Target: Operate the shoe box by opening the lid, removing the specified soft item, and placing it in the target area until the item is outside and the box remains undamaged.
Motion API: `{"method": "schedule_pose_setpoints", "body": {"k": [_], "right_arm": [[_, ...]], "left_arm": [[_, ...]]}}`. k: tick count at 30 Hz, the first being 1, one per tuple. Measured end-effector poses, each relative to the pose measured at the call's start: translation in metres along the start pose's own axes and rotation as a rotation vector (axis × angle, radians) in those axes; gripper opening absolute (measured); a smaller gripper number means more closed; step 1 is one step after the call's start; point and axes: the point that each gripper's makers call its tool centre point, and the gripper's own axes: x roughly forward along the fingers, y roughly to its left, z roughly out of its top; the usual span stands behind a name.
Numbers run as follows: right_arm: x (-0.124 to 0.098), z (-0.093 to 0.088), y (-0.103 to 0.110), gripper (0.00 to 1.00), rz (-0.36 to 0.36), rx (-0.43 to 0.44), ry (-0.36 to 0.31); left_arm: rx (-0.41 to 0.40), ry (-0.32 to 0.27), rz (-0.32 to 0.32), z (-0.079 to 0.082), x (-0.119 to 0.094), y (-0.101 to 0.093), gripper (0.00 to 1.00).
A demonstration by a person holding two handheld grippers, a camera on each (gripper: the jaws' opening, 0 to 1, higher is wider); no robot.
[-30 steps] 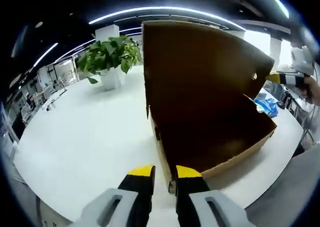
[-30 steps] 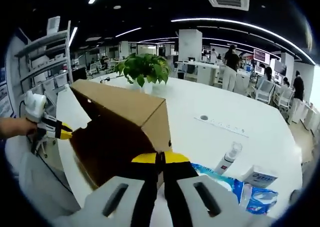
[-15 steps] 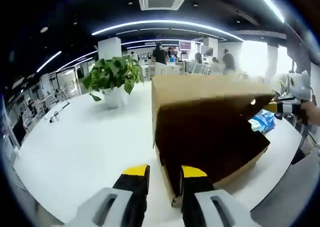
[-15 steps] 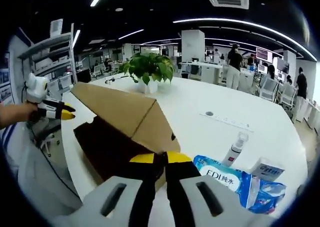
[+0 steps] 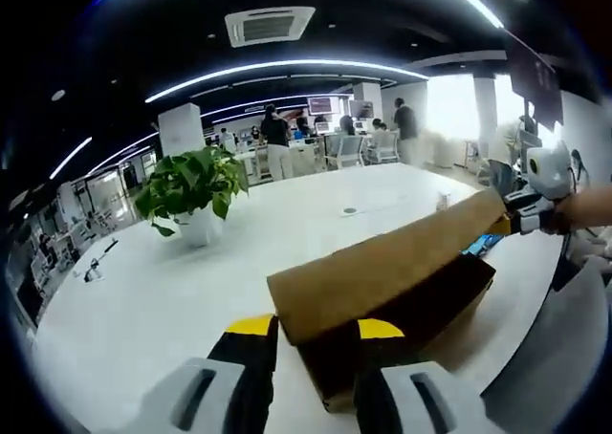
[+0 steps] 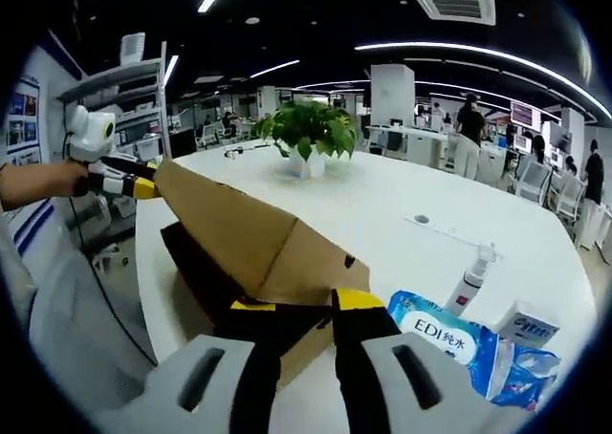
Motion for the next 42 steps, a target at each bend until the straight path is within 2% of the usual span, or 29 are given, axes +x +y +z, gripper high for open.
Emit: {"method": "schedule_pose_setpoints", "body": {"k": [11,21,25,32,36,42], "right_arm": [[0.001,-0.014,0.017,0.37,0.075,-0.025,0.037],[0.003,-0.035,0.031,0.48,0.125,-0.045,0.097],[0.004,-0.040,0.035,0.52,0.141,-0.036,0.113],[0.006,-0.044,0.038,0.56,0.150,0.035,0.119],[0.009,-0.048,0.036,0.54,0.133,0.088,0.128],[0.013,-0.055,0.033,0.48,0.105,0.111,0.149]], "left_arm": [[-0.006,0.011,-0.055,-0.017,-0.005,-0.010,0.36],[0.006,0.067,-0.082,-0.041,-0.002,-0.021,0.41],[-0.018,0.079,-0.089,-0.046,-0.001,-0.022,0.41],[-0.033,0.095,-0.099,-0.054,0.001,-0.027,0.44],[-0.045,0.114,-0.112,-0.062,0.005,-0.030,0.46],[-0.090,0.133,-0.119,-0.070,0.009,-0.031,0.47]]}}
